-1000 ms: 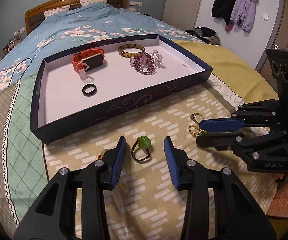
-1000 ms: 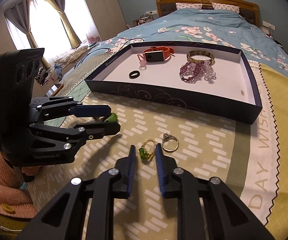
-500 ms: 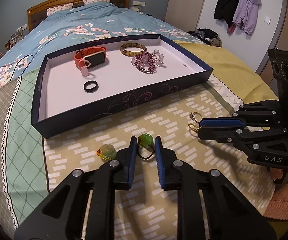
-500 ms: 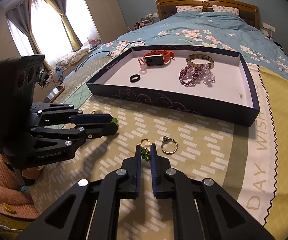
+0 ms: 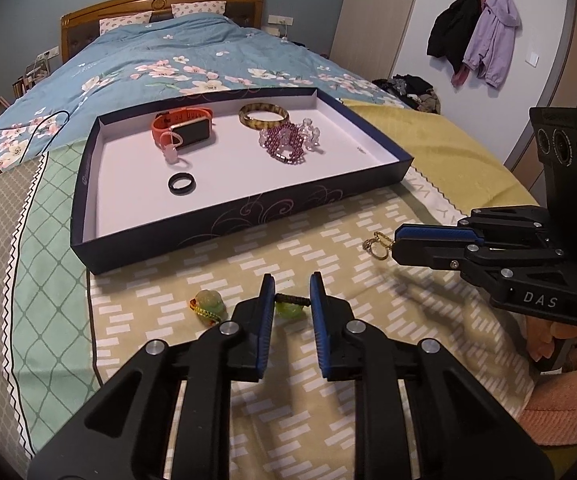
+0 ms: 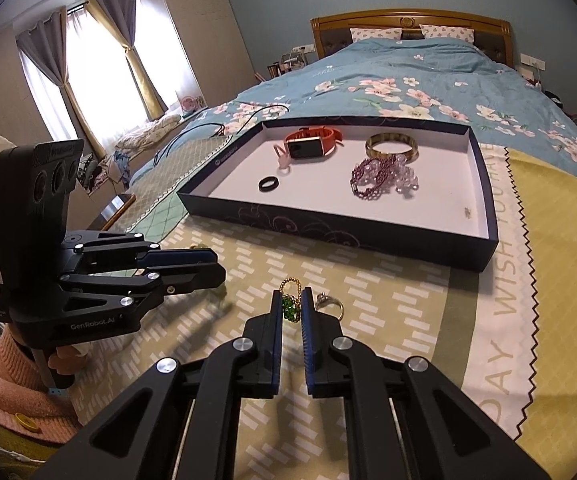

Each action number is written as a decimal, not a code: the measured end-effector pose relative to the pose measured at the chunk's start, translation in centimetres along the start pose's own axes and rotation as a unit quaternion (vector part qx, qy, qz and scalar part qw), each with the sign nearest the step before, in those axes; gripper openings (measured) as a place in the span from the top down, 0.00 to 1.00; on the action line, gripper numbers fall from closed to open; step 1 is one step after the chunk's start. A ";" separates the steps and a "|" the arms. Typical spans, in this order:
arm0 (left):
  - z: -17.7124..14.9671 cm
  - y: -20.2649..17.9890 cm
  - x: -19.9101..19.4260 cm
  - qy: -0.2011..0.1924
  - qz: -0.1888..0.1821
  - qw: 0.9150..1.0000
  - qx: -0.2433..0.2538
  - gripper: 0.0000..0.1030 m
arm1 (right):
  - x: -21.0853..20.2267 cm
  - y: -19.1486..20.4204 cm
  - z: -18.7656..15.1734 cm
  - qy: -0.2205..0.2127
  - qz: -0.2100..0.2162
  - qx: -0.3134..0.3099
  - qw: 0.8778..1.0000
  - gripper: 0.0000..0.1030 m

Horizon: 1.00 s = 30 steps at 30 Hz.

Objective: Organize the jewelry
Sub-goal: 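Carry both green-stone rings over the box with both tools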

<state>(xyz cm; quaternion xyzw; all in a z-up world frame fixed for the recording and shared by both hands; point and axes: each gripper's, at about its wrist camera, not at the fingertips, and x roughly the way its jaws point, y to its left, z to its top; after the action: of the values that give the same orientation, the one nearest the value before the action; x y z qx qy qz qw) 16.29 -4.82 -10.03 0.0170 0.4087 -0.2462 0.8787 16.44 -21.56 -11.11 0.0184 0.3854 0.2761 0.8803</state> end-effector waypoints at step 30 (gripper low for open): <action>1.1 -0.2 -2.6 -0.048 0.001 0.999 -0.004 0.82 | -0.8 -0.6 1.7 -0.032 -0.003 0.001 0.999 0.93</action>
<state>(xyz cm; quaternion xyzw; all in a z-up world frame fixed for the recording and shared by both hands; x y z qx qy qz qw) 15.55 -4.11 -7.40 0.0024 0.3672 -0.2443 0.8975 17.51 -22.18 -9.51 0.0263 0.3575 0.2721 0.8930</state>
